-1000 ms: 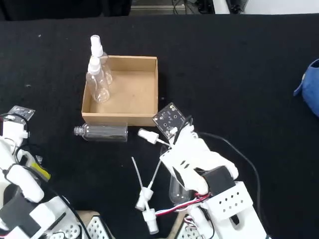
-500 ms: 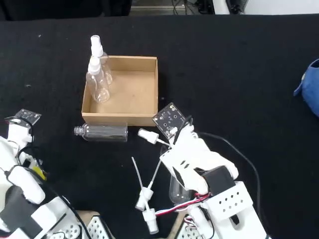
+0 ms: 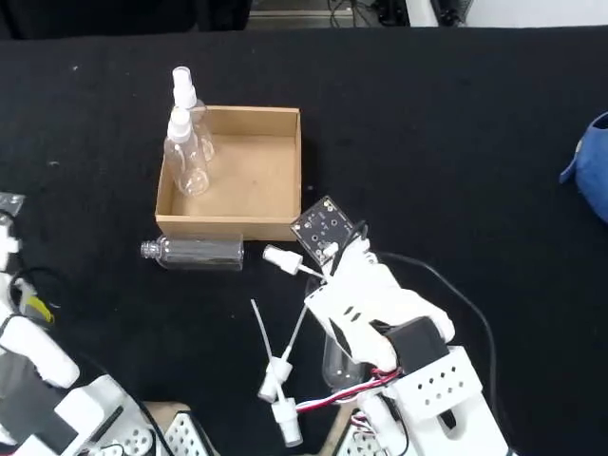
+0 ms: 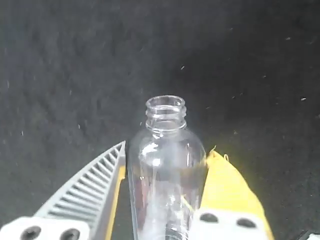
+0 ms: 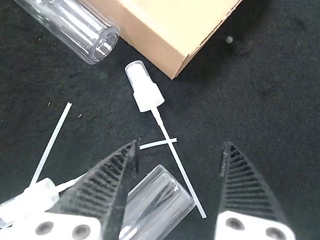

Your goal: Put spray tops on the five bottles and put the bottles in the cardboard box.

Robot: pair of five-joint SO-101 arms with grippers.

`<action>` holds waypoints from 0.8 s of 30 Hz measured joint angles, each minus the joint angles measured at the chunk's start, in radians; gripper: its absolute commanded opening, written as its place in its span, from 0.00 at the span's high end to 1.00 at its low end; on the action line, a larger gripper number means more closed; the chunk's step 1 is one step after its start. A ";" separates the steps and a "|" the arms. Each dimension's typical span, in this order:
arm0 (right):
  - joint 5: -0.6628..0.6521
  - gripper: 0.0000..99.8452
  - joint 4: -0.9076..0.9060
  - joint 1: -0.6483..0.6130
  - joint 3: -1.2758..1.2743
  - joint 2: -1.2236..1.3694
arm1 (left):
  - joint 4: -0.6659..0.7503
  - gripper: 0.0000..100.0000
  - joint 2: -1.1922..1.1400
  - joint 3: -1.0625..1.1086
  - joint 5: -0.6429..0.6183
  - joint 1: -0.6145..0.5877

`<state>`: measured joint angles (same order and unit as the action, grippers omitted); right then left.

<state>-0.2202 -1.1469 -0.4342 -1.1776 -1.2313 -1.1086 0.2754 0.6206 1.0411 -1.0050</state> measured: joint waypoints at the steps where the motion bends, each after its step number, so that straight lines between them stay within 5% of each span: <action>1: 0.000 0.76 0.000 0.000 0.000 0.000 | 0.000 0.97 0.005 0.000 -0.009 -0.009; 11: 0.000 0.97 0.000 0.000 0.014 0.000 | 0.018 0.97 0.315 0.100 -0.338 0.069; 18: -0.091 0.97 -0.066 0.034 0.135 0.000 | 0.044 0.97 0.399 0.141 -0.580 0.196; 24: -0.146 0.87 -0.239 0.118 0.316 0.051 | 0.074 0.97 0.400 0.152 -0.729 0.209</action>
<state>-0.3659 -1.3863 -0.3161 -0.8615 -1.1807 -1.0349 0.6759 0.7725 0.3122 -0.7963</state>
